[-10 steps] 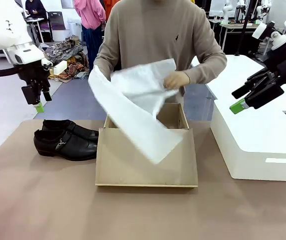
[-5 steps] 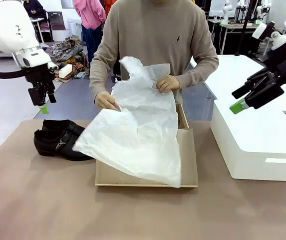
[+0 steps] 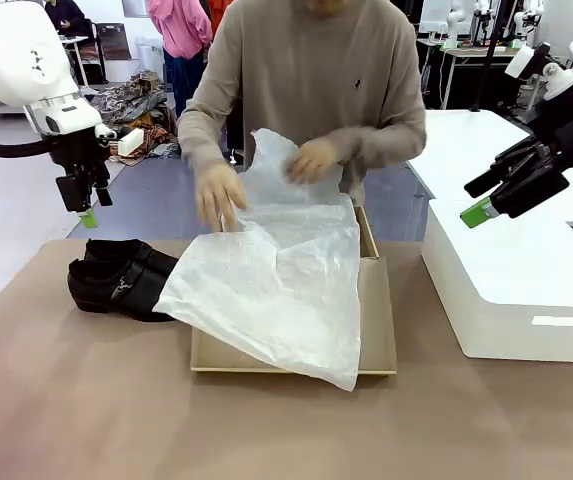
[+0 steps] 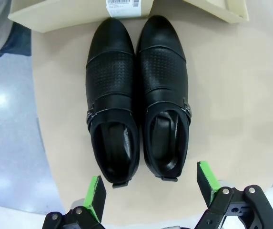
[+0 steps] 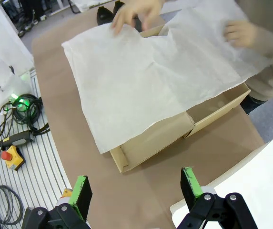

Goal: Pack the shoes into the box.
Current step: Place one shoe of the Shoes into the Shoes Box.

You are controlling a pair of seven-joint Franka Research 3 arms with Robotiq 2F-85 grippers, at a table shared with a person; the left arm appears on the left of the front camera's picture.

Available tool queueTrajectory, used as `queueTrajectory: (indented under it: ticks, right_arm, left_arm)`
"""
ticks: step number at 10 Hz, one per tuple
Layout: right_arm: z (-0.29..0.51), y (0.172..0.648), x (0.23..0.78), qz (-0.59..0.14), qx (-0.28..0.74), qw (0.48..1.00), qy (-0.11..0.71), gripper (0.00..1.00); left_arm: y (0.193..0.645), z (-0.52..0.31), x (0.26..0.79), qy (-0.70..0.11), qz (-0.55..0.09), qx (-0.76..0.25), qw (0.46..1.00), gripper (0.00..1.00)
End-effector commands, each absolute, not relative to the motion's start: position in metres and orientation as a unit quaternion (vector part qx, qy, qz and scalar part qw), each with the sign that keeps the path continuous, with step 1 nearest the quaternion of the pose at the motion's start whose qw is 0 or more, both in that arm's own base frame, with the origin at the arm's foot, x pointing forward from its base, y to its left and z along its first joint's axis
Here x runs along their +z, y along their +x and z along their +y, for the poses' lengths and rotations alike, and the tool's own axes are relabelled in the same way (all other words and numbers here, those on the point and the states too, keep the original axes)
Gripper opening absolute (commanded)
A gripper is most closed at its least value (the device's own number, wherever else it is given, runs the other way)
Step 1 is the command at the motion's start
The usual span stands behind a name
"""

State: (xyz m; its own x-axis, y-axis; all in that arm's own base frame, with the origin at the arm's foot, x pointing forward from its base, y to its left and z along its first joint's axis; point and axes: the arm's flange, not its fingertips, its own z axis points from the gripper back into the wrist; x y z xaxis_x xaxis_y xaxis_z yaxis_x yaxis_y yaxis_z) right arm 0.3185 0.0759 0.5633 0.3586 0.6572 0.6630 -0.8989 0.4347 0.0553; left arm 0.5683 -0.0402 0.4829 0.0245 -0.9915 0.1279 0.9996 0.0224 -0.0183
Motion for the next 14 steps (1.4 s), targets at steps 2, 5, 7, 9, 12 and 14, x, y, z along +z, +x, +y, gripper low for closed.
queueTrajectory:
  ticks: [2,5,7,9,12,14]
  right_arm:
    - [0.077,0.320,0.564,-0.293,0.491,0.790,0.221,1.00]
    - [0.077,0.320,0.564,-0.293,0.491,0.790,0.221,1.00]
    - [0.077,0.320,0.564,-0.293,0.491,0.790,0.221,1.00]
    - [0.077,0.320,0.564,-0.293,0.491,0.790,0.221,1.00]
    - [0.077,0.320,0.564,-0.293,0.491,0.790,0.221,1.00]
    - [0.077,0.320,0.564,-0.293,0.491,0.790,0.221,1.00]
  left_arm:
    - [0.592,-0.036,0.475,-0.046,-0.032,-0.691,0.720,1.00]
    - [0.617,-0.033,0.459,-0.025,-0.044,-0.673,0.738,1.00]
    - [0.630,-0.032,0.452,-0.016,-0.045,-0.669,0.741,1.00]
    - [0.644,-0.033,0.443,-0.017,-0.041,-0.675,0.737,1.00]
    - [0.654,-0.034,0.428,-0.038,-0.022,-0.677,0.735,1.00]
    - [0.657,-0.035,0.419,-0.052,-0.006,-0.680,0.731,1.00]
